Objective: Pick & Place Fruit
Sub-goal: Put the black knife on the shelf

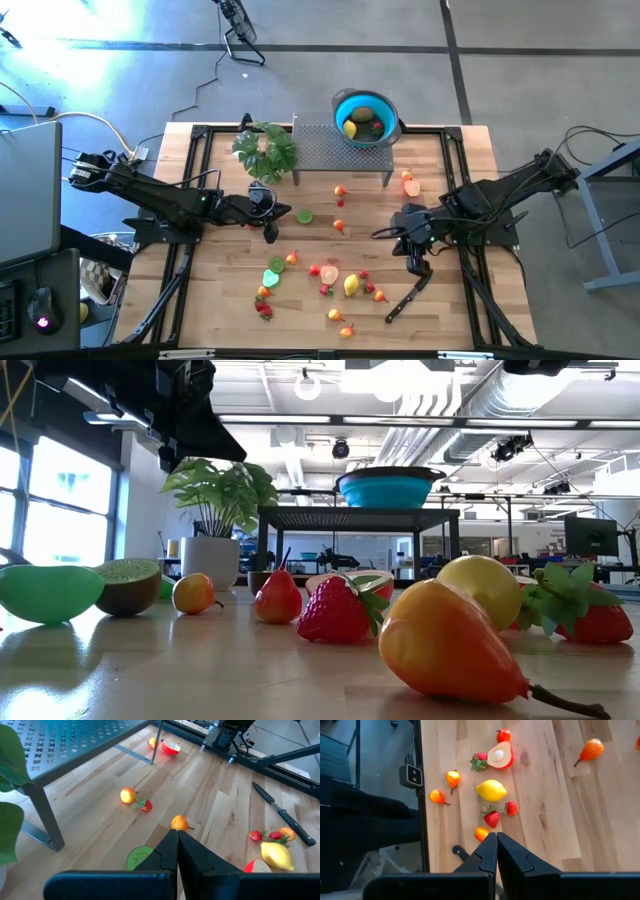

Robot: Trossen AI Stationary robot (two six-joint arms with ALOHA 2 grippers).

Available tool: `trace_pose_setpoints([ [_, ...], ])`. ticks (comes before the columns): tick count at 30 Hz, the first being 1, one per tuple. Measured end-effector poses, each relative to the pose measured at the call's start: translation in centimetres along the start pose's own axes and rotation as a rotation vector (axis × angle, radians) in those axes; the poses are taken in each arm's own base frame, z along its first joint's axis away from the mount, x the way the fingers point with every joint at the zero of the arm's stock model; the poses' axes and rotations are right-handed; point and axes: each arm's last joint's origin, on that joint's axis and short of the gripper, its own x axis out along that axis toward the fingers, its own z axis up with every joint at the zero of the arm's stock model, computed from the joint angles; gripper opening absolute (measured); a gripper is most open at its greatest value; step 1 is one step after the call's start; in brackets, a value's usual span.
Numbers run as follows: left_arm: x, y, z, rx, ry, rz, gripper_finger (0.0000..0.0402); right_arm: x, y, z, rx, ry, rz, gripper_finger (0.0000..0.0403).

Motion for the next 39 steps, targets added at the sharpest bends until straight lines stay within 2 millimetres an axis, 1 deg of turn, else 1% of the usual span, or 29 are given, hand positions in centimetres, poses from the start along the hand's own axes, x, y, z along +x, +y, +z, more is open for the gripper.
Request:
trace_pose_setpoints([
  [6, 0.0, -0.1, -0.1, -0.040, 0.016, -0.026, 0.0000, 0.6, 0.8, -0.5, 0.016, -0.003, -0.034, 0.0003],
  [13, 0.0, -0.1, -0.1, -0.039, 0.029, -0.048, 0.0000, 0.6, 1.9, -1.5, -0.006, -0.038, -0.071, 0.0003],
  [17, 0.0, -0.1, -0.1, -0.035, 0.030, -0.049, 0.0000, 0.6, 2.4, -2.0, 0.043, -0.035, -0.064, 0.0003],
  [25, 0.0, -0.1, -0.1, -0.032, 0.030, -0.049, 0.0000, 1.8, 3.5, -2.8, 0.148, 0.006, -0.062, 0.0003],
  [31, 0.0, -0.1, -0.1, -0.032, 0.030, -0.048, 0.0000, 2.2, 4.4, -3.2, 0.106, -0.033, -0.066, 0.0003],
  [35, 0.0, -0.1, -0.1, -0.031, 0.030, -0.048, 0.0000, 2.9, 4.8, -3.9, 0.041, 0.022, -0.092, 0.0003],
  [39, 0.0, -0.1, -0.1, -0.032, 0.030, -0.048, 0.0000, 3.9, 4.9, -4.5, -0.078, 0.090, -0.131, 0.0003],
])
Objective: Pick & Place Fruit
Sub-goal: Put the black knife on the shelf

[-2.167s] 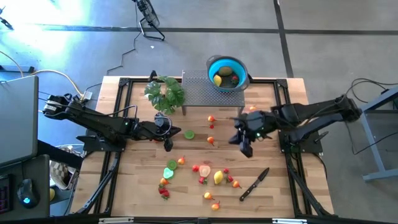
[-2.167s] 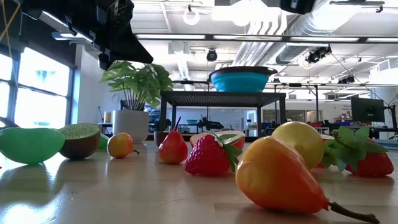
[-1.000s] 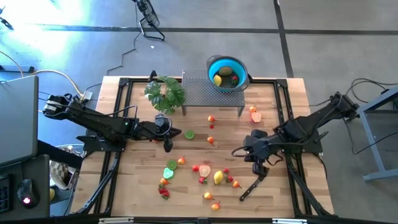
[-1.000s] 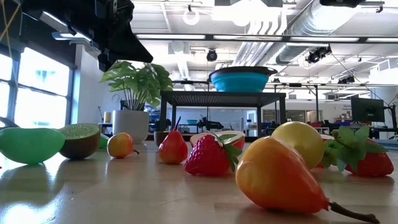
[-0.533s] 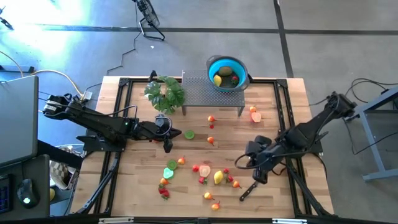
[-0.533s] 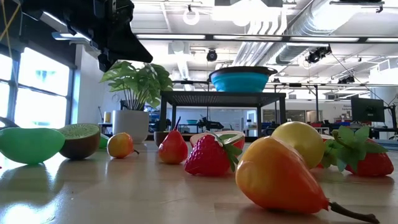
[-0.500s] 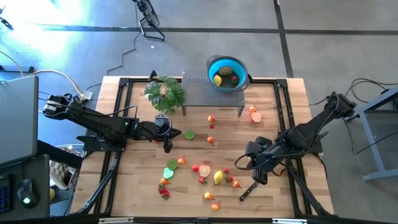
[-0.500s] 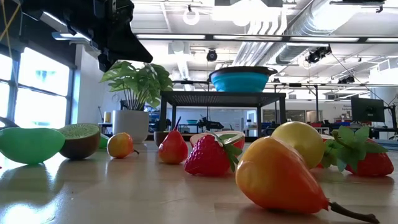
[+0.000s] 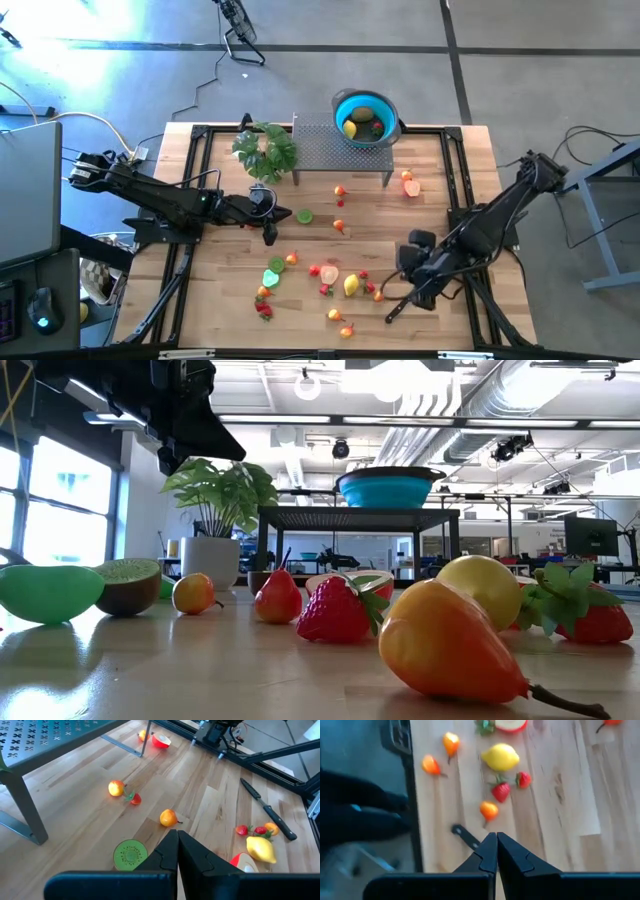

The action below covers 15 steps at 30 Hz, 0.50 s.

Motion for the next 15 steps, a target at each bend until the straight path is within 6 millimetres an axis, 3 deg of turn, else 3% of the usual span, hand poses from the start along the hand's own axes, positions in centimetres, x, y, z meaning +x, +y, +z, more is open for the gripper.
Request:
trace_pose_setpoints([
  [6, 0.0, 0.0, 0.0, 0.000, 0.000, 0.000, 0.0000, 1.7, -0.1, -0.4, -0.103, 0.096, -0.094, 0.0013],
  [15, 0.0, 0.0, 0.0, 0.021, -0.001, 0.003, 0.0000, 2.6, 0.0, -0.5, -0.124, 0.125, -0.125, 0.0086],
])
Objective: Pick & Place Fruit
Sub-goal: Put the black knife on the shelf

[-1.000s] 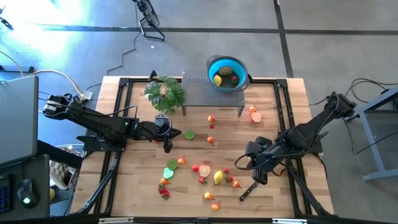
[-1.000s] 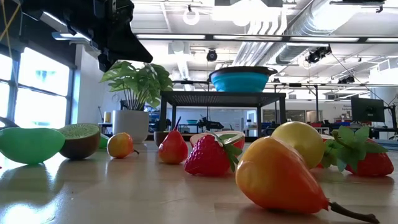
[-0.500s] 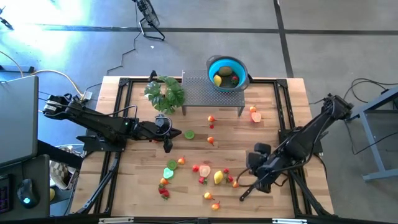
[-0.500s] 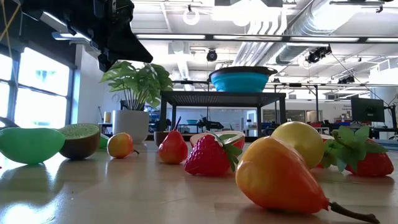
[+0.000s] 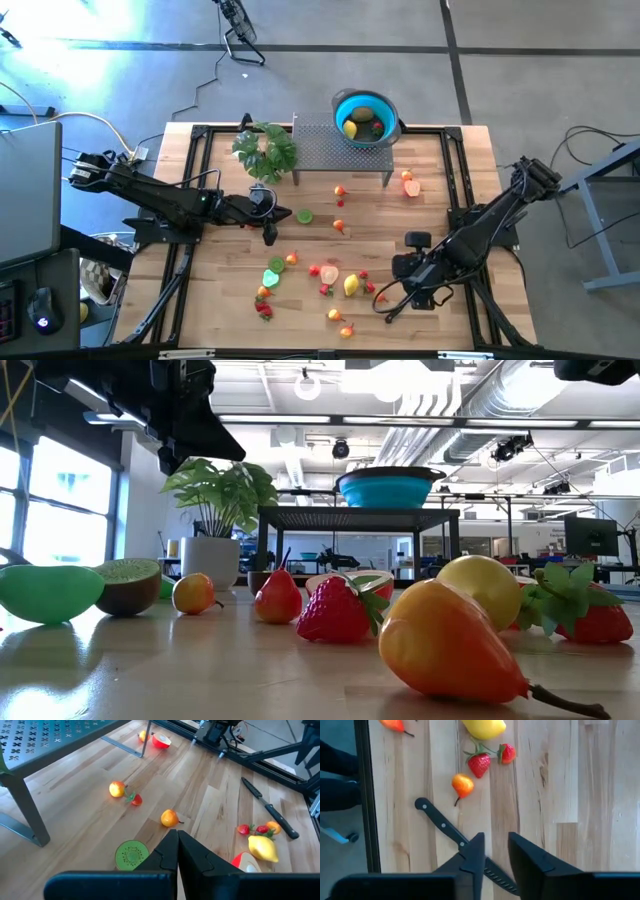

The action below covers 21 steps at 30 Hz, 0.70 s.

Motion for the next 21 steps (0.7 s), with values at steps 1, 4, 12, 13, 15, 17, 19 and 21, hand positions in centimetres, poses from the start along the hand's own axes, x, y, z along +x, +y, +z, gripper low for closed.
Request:
trace_pose_setpoints([
  [1, 0.01, 0.00, -0.01, 0.003, 0.000, 0.000, 0.0000, 0.00, 0.02, -0.02, -0.001, 0.000, 0.000, 0.0096],
  [4, 0.00, 0.00, 0.00, 0.003, 0.000, 0.000, 0.0000, -0.02, 0.03, -0.02, 0.008, -0.001, 0.000, 0.0131],
  [12, 0.00, 0.00, 0.00, 0.006, 0.000, 0.000, 0.0000, 0.27, 0.12, 0.05, 0.017, -0.009, -0.003, 0.0218],
  [13, 0.00, 0.00, 0.00, 0.006, 0.000, 0.000, 0.0000, 0.38, 0.11, 0.02, 0.017, -0.009, -0.003, 0.0227],
  [15, 0.00, 0.00, 0.00, 0.006, 0.000, 0.000, 0.0000, 0.47, 0.05, -0.05, 0.019, -0.002, -0.008, 0.0243],
  [17, 0.01, 0.00, 0.00, 0.006, 0.000, 0.000, 0.0000, 0.48, 0.07, -0.05, 0.027, 0.002, -0.002, 0.0253],
  [19, 0.00, 0.00, 0.00, 0.006, 0.000, 0.000, 0.0000, 0.47, 0.08, -0.05, 0.027, 0.001, -0.002, 0.0257],
  [21, 0.00, 0.00, 0.00, 0.006, 0.000, 0.000, 0.0000, 0.47, 0.08, -0.04, 0.026, 0.000, -0.001, 0.0258],
])
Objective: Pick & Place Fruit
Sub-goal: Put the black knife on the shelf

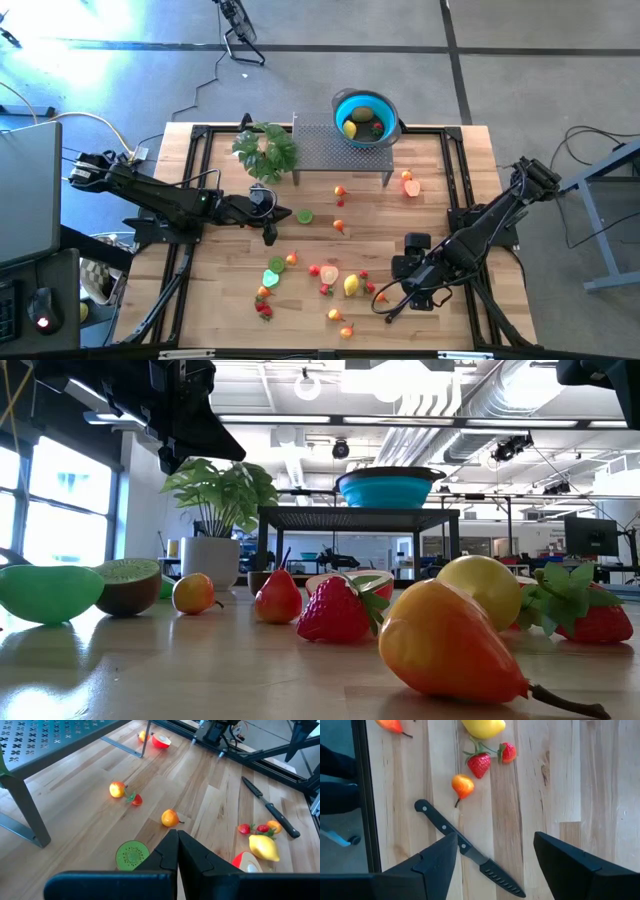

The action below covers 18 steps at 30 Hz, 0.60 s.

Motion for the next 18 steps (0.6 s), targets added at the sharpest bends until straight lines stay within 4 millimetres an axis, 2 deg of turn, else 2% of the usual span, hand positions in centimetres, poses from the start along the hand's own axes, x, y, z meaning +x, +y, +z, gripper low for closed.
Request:
trace_pose_setpoints([
  [8, 0.0, 0.0, 0.0, 0.000, 0.000, 0.000, 0.0000, 0.4, 0.1, 0.1, -0.102, 0.007, -0.013, 0.0257],
  [18, 0.0, 0.0, 0.0, 0.000, 0.000, 0.000, 0.0000, 4.5, 2.5, -0.7, -0.232, 0.149, -0.041, 0.0231],
])
